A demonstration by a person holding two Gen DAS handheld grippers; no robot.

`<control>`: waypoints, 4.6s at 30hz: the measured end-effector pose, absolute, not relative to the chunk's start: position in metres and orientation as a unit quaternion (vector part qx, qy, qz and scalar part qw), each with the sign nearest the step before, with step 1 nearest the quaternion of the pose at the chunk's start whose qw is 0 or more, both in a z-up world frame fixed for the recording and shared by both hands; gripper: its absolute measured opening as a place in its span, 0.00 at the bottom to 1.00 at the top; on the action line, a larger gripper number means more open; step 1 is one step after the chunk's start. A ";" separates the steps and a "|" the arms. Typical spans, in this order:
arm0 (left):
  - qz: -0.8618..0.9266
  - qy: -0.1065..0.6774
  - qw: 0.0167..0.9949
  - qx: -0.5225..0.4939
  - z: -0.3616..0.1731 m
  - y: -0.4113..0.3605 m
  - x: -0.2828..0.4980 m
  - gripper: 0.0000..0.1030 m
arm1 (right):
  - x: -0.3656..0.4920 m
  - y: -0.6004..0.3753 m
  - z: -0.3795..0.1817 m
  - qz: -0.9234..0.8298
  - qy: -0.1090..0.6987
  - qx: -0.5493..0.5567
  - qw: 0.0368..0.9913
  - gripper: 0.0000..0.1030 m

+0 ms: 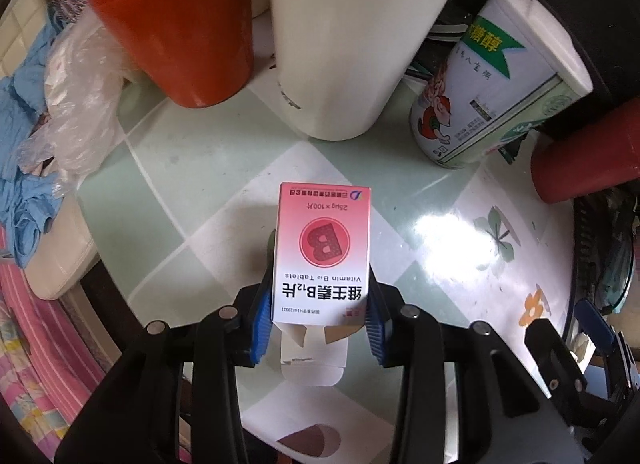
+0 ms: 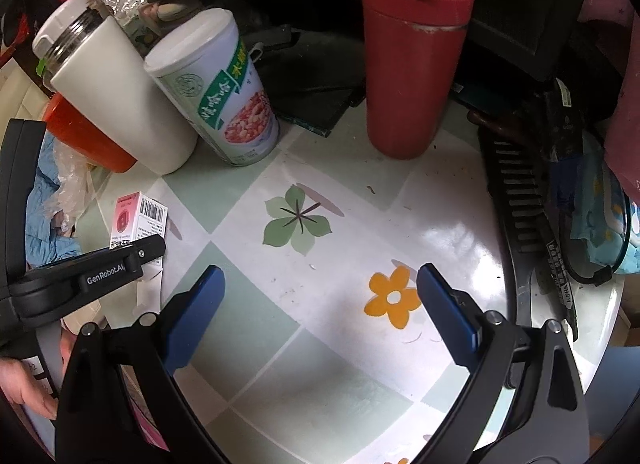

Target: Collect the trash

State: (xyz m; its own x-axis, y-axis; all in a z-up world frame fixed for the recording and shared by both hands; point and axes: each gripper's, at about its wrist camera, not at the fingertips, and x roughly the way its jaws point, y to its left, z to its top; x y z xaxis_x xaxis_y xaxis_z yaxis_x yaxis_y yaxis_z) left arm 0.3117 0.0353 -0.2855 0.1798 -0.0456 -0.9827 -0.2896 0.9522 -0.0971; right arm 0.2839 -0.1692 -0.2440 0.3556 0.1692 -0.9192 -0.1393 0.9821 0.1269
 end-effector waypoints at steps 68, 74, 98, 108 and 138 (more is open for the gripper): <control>0.198 0.641 0.699 -0.248 -0.424 0.256 -0.050 0.37 | 0.026 0.097 -0.374 0.240 0.567 -0.130 0.777 0.93; 0.194 0.650 0.693 -0.246 -0.485 0.251 -0.038 0.37 | 0.041 0.096 -0.433 0.241 0.576 -0.138 0.769 0.93; 0.204 0.670 0.668 -0.251 -0.648 0.262 -0.014 0.37 | 0.059 0.127 -0.565 0.278 0.566 -0.189 0.753 0.95; 0.200 0.675 0.665 -0.248 -0.658 0.264 -0.007 0.37 | 0.071 0.130 -0.578 0.266 0.578 -0.184 0.749 0.95; 0.209 0.671 0.668 -0.245 -0.607 0.284 -0.006 0.80 | 0.072 0.142 -0.542 0.262 0.591 -0.172 0.743 0.95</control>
State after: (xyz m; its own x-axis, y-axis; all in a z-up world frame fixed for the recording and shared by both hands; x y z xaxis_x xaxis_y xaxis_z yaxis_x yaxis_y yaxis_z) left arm -0.0055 0.2841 -0.6068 0.0129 -0.0496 -0.9987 -0.6077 0.7928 -0.0472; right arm 0.0724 0.1422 -0.5416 0.1637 0.1849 -0.9690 -0.5924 0.8039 0.0534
